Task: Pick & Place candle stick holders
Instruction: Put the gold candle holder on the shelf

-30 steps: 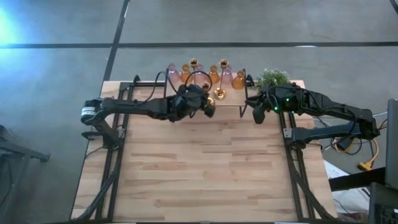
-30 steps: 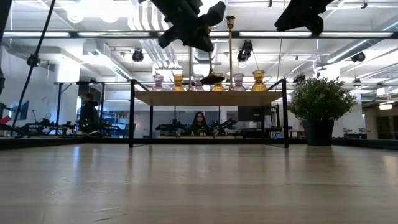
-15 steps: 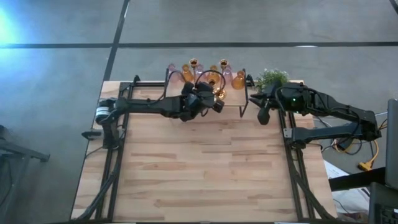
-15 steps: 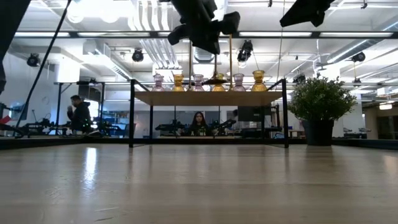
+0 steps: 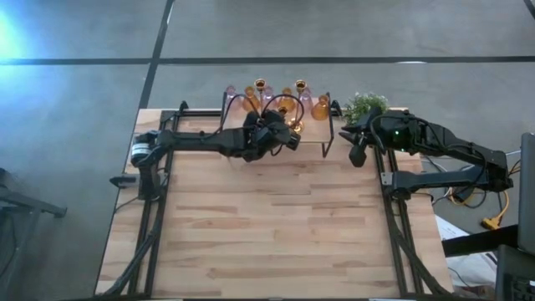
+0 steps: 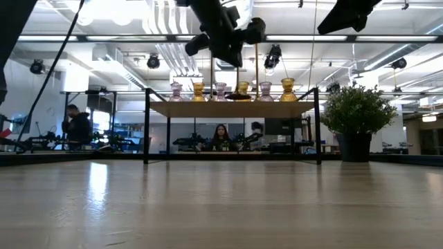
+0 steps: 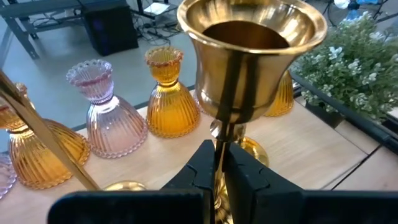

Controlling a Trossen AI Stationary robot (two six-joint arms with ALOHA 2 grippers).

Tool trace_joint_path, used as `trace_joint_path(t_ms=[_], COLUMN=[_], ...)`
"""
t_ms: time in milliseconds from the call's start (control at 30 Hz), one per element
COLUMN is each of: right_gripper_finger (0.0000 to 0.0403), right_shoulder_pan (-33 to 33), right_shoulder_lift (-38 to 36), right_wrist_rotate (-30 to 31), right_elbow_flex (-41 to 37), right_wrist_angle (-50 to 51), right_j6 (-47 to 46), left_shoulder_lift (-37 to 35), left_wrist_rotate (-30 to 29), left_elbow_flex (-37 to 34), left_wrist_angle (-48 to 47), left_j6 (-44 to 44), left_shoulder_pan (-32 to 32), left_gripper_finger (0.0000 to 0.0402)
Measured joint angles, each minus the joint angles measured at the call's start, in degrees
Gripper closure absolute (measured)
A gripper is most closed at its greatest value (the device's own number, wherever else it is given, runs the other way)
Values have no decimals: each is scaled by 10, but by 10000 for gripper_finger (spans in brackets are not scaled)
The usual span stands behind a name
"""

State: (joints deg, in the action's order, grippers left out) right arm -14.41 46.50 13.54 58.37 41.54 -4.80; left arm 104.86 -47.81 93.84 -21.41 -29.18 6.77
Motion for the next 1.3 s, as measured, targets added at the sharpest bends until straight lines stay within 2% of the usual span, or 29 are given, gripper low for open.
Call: trace_joint_path(t_ms=[500,967,1300], right_gripper_finger=[334,317,334], right_shoulder_pan=[0,0,0], right_shoulder_lift=[0,0,0], right_wrist_rotate=[0,0,0], right_elbow_flex=[0,0,0], right_wrist_angle=[0,0,0], right_j6=[-6,-8,-5], left_shoulder_lift=[0,0,-1], left_wrist_rotate=[15,36,60], left_elbow_flex=[-3,-4,-11], left_wrist_angle=[-18,-20,-18], left_j6=[-5,-4,-18], left_shoulder_pan=[11,27,28], left_gripper_finger=[383,383,383])
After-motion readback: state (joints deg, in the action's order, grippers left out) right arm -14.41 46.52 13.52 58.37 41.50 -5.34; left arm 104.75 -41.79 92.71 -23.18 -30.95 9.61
